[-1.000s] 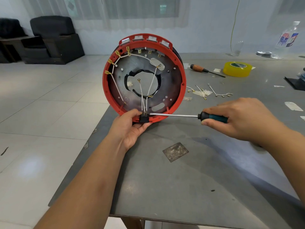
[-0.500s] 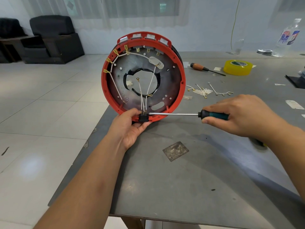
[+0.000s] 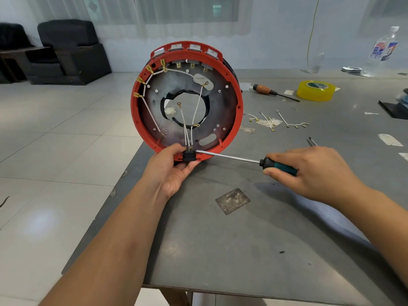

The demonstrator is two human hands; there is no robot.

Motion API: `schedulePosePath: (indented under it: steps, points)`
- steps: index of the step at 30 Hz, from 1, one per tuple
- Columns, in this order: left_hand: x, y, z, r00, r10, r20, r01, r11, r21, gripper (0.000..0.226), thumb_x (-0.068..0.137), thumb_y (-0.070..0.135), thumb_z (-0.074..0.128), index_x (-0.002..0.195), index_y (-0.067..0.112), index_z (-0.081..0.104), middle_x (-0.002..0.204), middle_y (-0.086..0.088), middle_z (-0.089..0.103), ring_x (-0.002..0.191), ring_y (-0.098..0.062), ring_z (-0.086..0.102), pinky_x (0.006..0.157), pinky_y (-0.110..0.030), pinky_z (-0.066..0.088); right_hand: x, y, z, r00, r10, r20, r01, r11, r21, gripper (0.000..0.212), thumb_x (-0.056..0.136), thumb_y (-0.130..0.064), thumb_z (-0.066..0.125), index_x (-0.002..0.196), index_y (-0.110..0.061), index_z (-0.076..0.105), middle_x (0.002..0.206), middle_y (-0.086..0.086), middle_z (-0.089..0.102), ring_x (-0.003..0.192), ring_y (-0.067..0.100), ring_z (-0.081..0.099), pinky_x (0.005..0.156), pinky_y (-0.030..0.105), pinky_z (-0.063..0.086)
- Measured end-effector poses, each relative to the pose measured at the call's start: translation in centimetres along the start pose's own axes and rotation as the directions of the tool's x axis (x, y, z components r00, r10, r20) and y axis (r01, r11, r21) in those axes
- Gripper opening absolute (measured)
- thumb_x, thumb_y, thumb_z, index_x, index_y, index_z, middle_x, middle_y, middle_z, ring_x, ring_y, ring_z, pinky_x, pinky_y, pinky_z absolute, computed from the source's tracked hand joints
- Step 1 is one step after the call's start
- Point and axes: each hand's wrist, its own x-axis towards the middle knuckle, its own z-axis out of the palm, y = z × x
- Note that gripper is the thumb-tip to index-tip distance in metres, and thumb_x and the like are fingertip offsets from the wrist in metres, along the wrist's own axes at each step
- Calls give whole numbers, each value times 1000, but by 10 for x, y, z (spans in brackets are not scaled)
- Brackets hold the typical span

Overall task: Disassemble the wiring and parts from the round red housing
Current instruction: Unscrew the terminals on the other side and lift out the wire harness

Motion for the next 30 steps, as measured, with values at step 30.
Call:
schedulePosePath:
  steps: [30]
  points:
    - [1,-1,0,1000,24,-8,-24,1000,-12,13,93,-10,58,101,-1,60,79,-16,76,84,-35,80,62,-45,65,18,-4,-25,999,-20,46,25,992,-123,56,93,-66,30,103,-36,76,69,-10,68,55,24,59,46,20,33]
